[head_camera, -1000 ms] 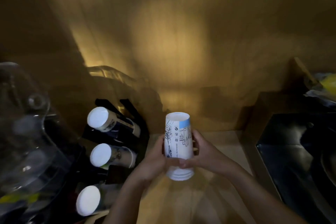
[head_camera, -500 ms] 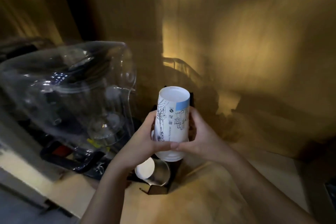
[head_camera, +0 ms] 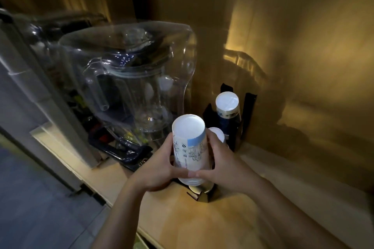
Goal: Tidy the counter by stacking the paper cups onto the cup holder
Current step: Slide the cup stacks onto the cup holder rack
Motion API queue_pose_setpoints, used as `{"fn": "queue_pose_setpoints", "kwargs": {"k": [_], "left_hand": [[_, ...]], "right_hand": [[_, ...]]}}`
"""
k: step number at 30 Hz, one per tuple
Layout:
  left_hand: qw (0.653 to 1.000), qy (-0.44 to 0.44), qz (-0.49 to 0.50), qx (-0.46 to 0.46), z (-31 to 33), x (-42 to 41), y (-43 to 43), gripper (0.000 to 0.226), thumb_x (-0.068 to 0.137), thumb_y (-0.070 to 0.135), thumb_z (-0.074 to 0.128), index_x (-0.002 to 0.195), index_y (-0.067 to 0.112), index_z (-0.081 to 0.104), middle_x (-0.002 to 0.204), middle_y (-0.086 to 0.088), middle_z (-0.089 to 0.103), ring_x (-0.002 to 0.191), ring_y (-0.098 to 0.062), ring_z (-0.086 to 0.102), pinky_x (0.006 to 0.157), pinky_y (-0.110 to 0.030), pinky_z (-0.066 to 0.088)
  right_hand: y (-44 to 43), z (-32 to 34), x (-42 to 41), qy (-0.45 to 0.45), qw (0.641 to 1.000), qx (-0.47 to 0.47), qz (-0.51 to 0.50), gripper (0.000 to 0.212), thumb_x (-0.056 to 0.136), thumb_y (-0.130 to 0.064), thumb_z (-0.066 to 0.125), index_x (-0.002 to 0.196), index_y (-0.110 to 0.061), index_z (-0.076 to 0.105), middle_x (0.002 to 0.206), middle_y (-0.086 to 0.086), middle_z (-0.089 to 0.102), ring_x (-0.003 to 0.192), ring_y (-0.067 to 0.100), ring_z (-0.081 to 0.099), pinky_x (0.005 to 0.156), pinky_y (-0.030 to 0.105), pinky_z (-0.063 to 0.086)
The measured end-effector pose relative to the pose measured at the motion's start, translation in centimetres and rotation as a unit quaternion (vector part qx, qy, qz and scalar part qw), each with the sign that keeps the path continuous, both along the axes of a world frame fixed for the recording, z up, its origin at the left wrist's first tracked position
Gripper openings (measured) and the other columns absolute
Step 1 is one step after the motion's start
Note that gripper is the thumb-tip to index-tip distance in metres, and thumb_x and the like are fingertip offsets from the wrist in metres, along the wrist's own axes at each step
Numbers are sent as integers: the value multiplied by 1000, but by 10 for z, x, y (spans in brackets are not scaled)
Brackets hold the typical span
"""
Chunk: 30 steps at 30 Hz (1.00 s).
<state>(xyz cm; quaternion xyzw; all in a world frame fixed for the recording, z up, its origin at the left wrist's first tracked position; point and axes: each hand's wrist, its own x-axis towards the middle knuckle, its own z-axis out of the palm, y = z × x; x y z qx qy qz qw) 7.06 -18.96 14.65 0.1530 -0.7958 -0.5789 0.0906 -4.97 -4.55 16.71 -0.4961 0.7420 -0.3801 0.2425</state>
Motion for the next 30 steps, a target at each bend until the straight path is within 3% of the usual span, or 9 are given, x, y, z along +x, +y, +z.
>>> {"fn": "queue_pose_setpoints", "kwargs": {"k": [3,6,10,11,15,19,22,26,30], "left_hand": [[999,-25,-17,-35,-15,-3,-3,100,57,25,87,131,49,23,118,31,52,110,19,47,76,2,42],[996,-44,-21,-73,-26,-7,-4,97,55,34,84,117,70,18,116,45,45,115,19,41,84,2,39],[982,-73,-20,-173,-41,-7,-6,95,59,34,82,130,53,22,134,19,39,129,-9,35,111,-37,34],[982,-84,-33,-169,-43,-7,-7,97,60,31,83,133,47,22,138,15,37,131,-10,33,112,-37,32],[986,-97,-112,-79,-36,-1,-15,91,60,29,85,123,58,26,133,25,38,122,12,35,100,-11,32],[992,-87,-86,12,-34,6,-18,56,74,44,71,125,42,48,125,12,58,112,-3,56,96,-27,46],[994,-80,-49,-48,-42,1,-14,38,81,27,69,116,35,56,115,9,62,104,-7,59,91,-27,49],[994,-64,-14,-91,-52,-2,-8,39,80,25,70,99,53,51,103,23,57,94,11,55,75,-7,44],[992,-58,9,-112,-59,-1,-8,37,82,26,68,117,34,57,108,10,58,99,-4,57,76,-14,42]], "right_hand": [[-2,-10,0,36,999,10,-2,94,66,-41,74,127,-58,5,141,-19,34,118,-7,31,101,32,39],[-3,-19,-1,55,998,26,-5,98,68,-44,74,131,-55,-1,146,-13,29,128,2,28,106,35,34],[-1,-25,-3,94,995,35,16,98,71,-43,73,133,-53,-3,146,-10,27,130,7,24,105,35,30],[0,-26,-3,109,993,32,23,95,72,-44,71,133,-53,-1,146,-10,28,129,5,23,104,33,28],[1,-37,-3,204,979,17,19,72,73,-43,68,131,-33,27,135,-3,46,121,4,26,101,34,27],[-2,-53,-4,383,920,76,43,52,76,-39,62,120,-18,45,125,4,58,132,15,27,104,35,2],[-2,-51,-4,354,932,64,42,53,74,-47,59,120,-22,47,124,-1,59,132,10,23,103,31,-4],[1,-46,-5,315,947,41,49,50,80,-53,51,122,-26,51,124,-4,61,129,2,25,100,18,-10],[-3,-43,-2,289,956,40,17,40,85,-41,55,121,-24,56,123,2,62,119,-1,16,96,24,-2]]}}
